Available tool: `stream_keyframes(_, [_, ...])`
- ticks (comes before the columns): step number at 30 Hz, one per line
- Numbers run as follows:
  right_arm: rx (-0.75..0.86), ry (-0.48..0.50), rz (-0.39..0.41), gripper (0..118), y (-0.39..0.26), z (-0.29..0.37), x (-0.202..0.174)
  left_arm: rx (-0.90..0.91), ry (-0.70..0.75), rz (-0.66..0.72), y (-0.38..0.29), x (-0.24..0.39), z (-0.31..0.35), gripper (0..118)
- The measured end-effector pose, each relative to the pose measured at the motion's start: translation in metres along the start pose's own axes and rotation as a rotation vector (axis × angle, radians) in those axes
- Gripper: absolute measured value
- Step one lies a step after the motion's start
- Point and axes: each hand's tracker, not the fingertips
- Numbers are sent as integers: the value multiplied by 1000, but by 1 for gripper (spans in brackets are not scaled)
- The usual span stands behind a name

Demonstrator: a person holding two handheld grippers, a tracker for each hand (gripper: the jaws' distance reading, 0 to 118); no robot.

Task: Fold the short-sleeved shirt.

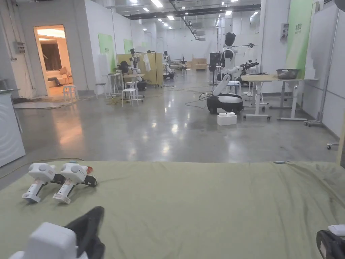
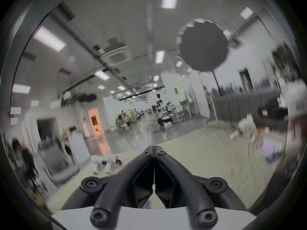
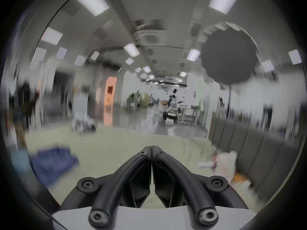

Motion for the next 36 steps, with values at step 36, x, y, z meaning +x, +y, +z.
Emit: stream_keyframes(36, [-75, -1, 13, 0, -26, -6, -14, -154, 8, 168, -33, -57, -7, 30])
